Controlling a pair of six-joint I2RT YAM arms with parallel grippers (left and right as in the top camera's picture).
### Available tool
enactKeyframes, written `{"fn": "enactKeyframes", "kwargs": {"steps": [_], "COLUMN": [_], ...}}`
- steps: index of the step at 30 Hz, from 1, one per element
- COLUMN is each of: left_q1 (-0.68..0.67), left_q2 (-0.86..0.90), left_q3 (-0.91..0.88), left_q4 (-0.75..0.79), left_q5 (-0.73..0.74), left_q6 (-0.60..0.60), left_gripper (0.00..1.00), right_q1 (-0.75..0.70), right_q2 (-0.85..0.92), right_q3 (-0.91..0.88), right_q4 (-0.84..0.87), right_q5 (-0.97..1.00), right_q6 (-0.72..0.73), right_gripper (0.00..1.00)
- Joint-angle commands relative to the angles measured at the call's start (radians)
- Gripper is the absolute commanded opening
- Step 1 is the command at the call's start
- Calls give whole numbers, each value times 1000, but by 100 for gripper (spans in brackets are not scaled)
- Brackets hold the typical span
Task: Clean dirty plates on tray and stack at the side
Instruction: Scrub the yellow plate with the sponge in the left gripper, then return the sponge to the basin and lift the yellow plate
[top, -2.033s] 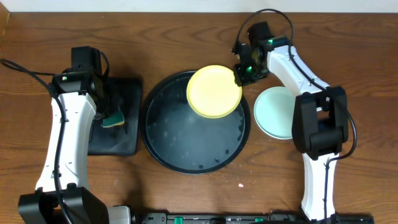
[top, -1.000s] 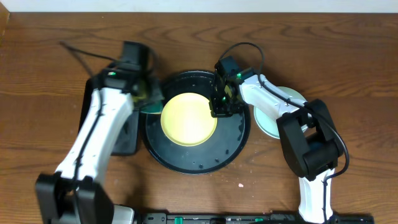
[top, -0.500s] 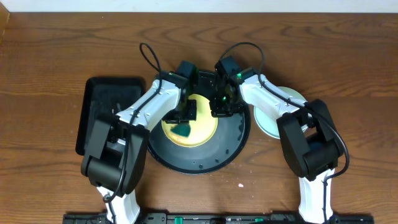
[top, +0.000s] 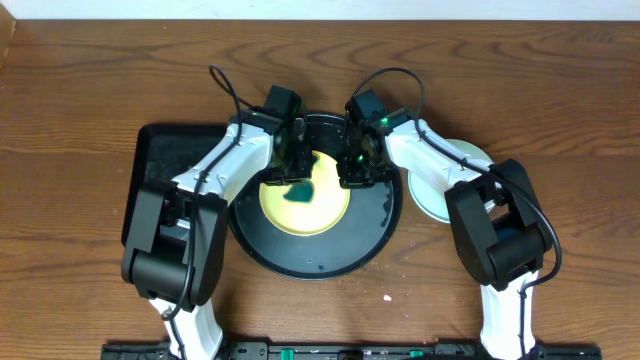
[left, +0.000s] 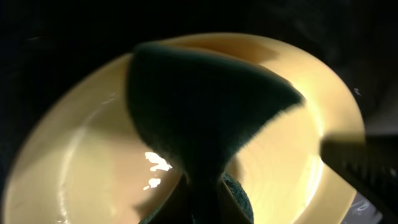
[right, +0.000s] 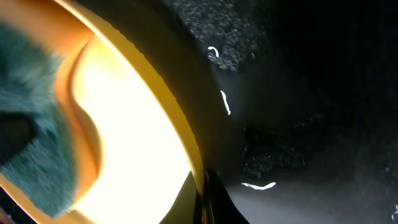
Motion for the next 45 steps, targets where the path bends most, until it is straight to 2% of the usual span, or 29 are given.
{"fn": "enactKeyframes", "kwargs": {"steps": [1, 4, 6, 7, 10, 11, 13, 15, 17, 22, 24, 26, 33, 39, 42, 45], "left_q1": [37, 34, 29, 24, 15, 11, -1, -9, -8, -8, -8, -7, 51, 227, 332, 410], "left_q2": [18, 18, 17, 18, 18, 18, 18, 18, 18, 17, -12, -66, -292, -477, -487, -455], "left_q3": [21, 20, 20, 20, 20, 20, 20, 20, 20, 21, 21, 24, 54, 57, 56, 56], "left_q4": [-65, -145, -173, -187, -192, -190, -172, -128, -93, -56, -63, -94, -271, -366, -368, -368], "left_q5": [-334, -350, -267, -127, 192, 257, 293, 258, 170, -334, -489, -537, -510, -478, -478, -441], "left_q6": [-240, -249, -179, -72, 124, 156, 165, 156, 93, -192, -219, -219, -209, -154, -131, -124], "left_gripper": [7, 7, 7, 7, 7, 8, 7, 7, 7, 7, 7, 7, 7, 7, 8, 8], "right_q1": [9, 9, 9, 9, 10, 10, 10, 10, 10, 10, 10, 10, 10, 11, 31, 88], "right_q2": [-2, -2, -2, -2, -2, -2, -2, -2, -2, -2, -2, -2, -2, -30, -90, -197], "right_q3": [-7, -7, -7, -7, -7, -7, -7, -7, -7, -7, -7, -7, -7, 32, 53, 58], "right_q4": [2, 2, 2, 2, 2, 2, 2, 2, 2, 2, 2, 2, 2, -18, -30, -47], "right_q5": [-12, -11, -11, -12, -11, -11, -11, -11, -11, -11, -11, -11, -11, -9, 118, 352], "right_q6": [5, 5, 5, 5, 5, 5, 5, 5, 5, 5, 5, 5, 5, -61, -80, -123], "right_gripper": [1, 1, 1, 1, 1, 1, 1, 1, 1, 1, 1, 1, 1, 1, 1, 1]}}
